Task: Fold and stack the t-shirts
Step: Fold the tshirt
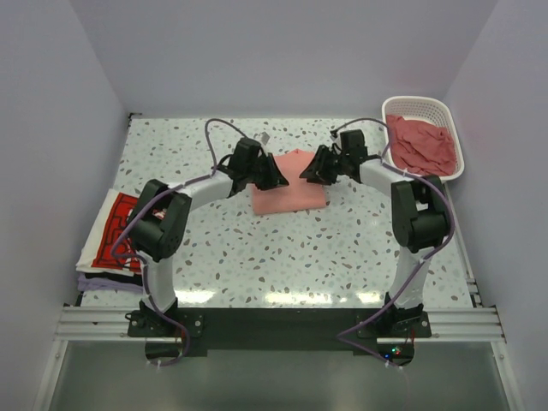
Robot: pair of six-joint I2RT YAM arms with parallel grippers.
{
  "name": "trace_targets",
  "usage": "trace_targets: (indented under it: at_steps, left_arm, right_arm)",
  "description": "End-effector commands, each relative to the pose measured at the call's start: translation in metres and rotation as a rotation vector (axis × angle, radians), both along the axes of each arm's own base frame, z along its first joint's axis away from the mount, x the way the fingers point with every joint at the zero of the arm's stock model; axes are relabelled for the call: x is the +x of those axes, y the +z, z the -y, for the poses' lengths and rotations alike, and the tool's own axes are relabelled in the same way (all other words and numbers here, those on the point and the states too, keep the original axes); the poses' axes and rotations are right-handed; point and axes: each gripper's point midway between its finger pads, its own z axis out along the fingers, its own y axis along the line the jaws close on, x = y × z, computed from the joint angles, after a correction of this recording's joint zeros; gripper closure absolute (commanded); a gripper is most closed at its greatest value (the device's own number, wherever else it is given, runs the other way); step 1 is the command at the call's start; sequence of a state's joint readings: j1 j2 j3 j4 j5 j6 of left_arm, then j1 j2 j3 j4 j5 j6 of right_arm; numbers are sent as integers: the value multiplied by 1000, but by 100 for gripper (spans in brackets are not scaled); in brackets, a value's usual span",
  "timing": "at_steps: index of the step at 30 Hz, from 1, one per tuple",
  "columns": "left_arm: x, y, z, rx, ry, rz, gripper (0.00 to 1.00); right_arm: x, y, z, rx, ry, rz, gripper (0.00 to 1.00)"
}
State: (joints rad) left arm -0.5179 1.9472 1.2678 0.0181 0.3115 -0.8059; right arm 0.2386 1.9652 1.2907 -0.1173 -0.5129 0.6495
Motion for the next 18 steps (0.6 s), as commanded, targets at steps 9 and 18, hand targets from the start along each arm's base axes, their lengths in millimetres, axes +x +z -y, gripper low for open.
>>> trace_targets:
  at_steps: [9,18]
  left_arm:
    - [30,-62,-41,218,103,-51,85]
    - [-22,-88,-53,258,117,-118,85]
  right_arm:
    - [22,-28,-7,-70,-6,-3,60]
    - [-23,-64,11,-128,-45,-94,59]
